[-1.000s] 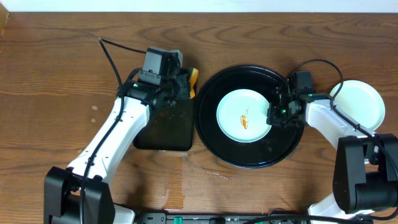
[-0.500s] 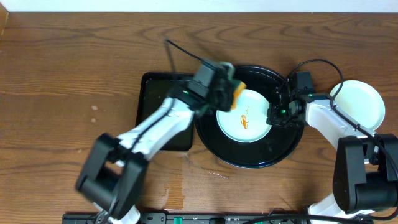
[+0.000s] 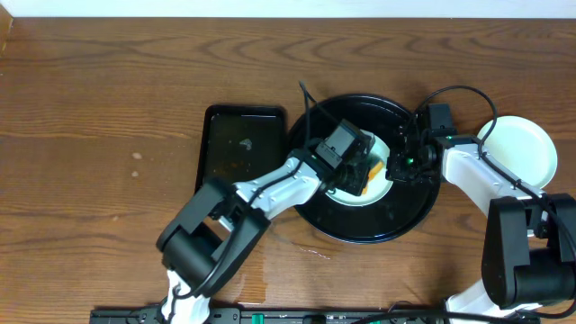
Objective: Clean dirty plates on tray and stack at the side
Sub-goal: 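Scrub the light-green plate with the sponge in the left gripper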
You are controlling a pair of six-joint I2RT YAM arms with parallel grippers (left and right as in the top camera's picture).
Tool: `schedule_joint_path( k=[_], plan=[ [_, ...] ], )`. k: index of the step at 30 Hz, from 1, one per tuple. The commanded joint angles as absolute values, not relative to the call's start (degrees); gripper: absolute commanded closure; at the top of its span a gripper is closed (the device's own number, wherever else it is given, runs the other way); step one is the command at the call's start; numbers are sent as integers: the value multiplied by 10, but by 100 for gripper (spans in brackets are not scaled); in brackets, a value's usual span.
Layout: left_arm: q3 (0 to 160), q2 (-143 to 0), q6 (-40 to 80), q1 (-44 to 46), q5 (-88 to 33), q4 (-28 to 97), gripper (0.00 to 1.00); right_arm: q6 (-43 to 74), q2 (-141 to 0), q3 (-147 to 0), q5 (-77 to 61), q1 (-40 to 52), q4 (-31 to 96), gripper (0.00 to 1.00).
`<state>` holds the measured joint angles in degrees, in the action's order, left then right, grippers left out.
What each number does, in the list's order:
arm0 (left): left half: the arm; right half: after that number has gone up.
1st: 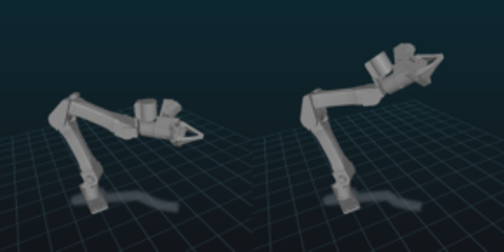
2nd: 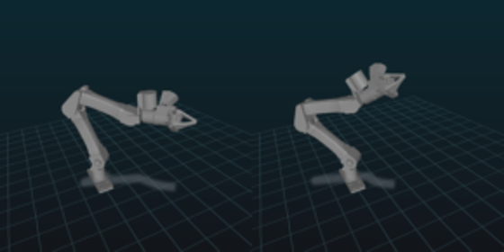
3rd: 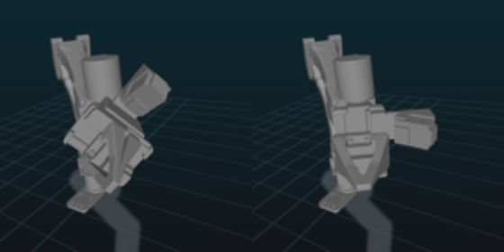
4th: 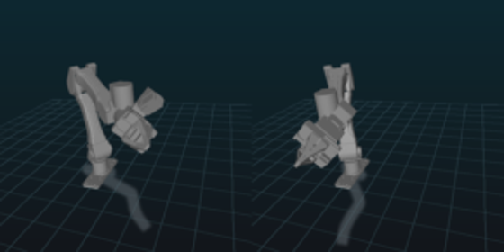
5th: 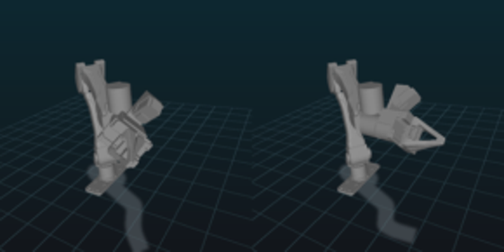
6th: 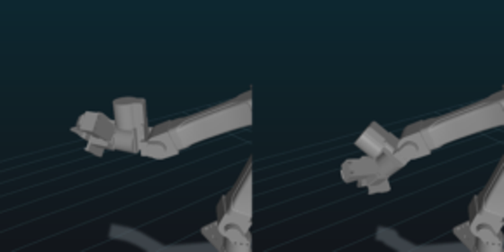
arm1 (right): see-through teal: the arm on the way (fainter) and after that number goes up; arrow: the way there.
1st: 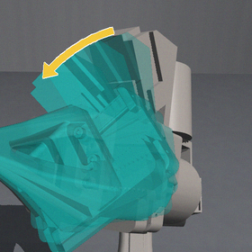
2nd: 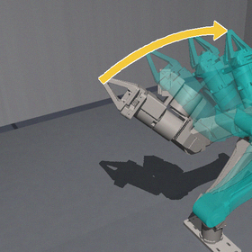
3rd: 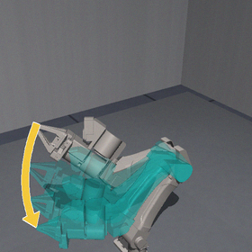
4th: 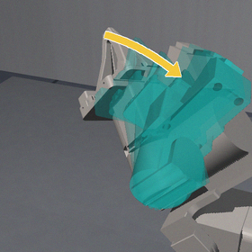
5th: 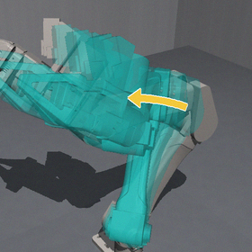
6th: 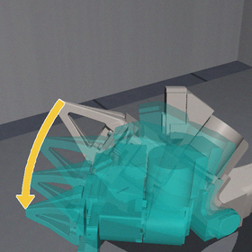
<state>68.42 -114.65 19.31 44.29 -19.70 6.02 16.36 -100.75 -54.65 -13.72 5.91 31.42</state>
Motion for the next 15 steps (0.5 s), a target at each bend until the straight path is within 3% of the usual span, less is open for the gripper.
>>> schedule_joint_path(
  k=[1,4,10,15],
  plan=[
    [699,-1160,203,446,-204,59,92,163,-1009,-535,-123,61,324,99],
    [698,-1164,173,444,-187,59,92,162,-1009,-535,-123,61,324,99],
    [698,-1164,140,423,3,61,92,162,-1009,-535,-123,61,325,99],
    [699,-1163,142,393,0,63,92,162,-1009,-535,-123,61,326,99]
  ],
)
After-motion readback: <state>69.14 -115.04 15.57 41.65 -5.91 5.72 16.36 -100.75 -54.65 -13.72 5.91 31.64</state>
